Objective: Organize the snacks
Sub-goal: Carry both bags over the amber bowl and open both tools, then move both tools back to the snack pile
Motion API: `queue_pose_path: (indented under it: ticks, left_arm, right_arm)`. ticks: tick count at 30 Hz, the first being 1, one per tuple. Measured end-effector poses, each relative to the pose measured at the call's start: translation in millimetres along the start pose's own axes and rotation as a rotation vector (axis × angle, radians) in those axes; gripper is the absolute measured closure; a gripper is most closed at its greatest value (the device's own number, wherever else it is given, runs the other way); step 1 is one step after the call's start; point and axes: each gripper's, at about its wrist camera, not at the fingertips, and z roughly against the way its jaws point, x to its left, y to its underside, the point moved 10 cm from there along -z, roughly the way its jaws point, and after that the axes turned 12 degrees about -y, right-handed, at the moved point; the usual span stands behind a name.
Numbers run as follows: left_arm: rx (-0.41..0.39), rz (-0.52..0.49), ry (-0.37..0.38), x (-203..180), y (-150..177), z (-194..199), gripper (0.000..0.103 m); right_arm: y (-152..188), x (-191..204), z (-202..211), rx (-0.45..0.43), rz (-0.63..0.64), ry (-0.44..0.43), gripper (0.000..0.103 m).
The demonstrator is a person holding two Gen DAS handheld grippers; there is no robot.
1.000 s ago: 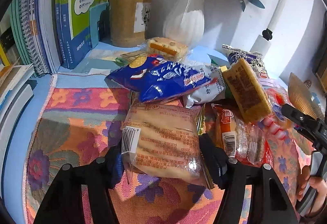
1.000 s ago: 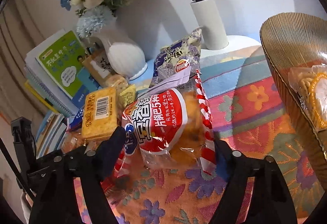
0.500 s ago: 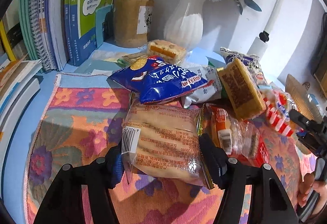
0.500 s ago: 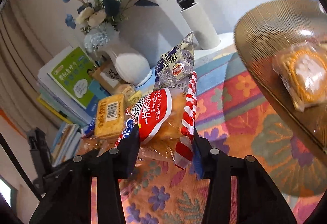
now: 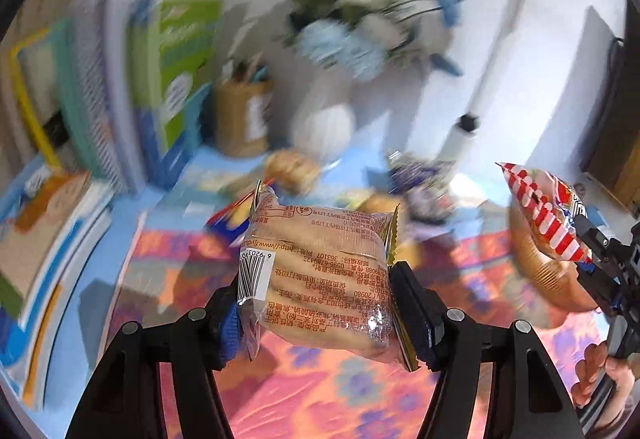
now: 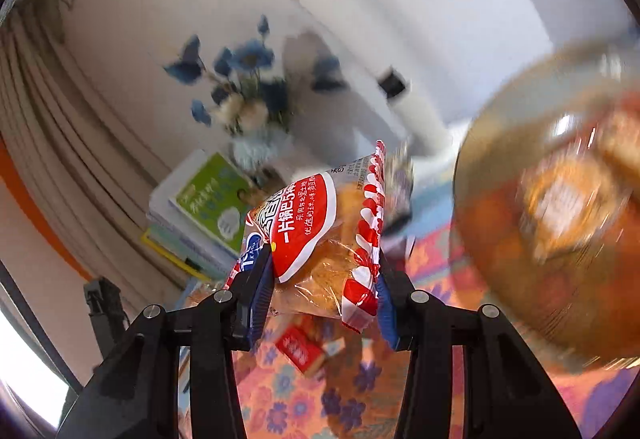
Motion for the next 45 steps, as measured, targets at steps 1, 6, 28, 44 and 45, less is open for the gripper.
queue_pose_path:
  ticks: [1, 6, 28, 44, 45]
  left_arm:
    - [-0.016, -0.018, 0.02, -16, -9, 4, 0.038]
    - [-0.053, -0.117, 0.141, -112, -39, 14, 0.038]
    - [0.149, -0.418, 0.307, -308, 7, -36, 0.011]
    - [0.071, -0.209, 0.089, -112, -62, -43, 0.009]
    - [0.068, -0.192, 0.076, -97, -65, -44, 0.009]
  right_arm:
    - [-12, 1, 8, -0.02, 0.015, 0.009, 0.06]
    - [-64, -15, 41, -0.078, 0.062, 0.081, 0.06]
    - [-119, -122, 103, -0.049, -0.011, 0.383, 0.017]
    - [-75, 19, 5, 0.071, 0.211, 0.25, 0.01]
    - [-68, 26, -3, 0.09, 0.223, 0.238, 0.01]
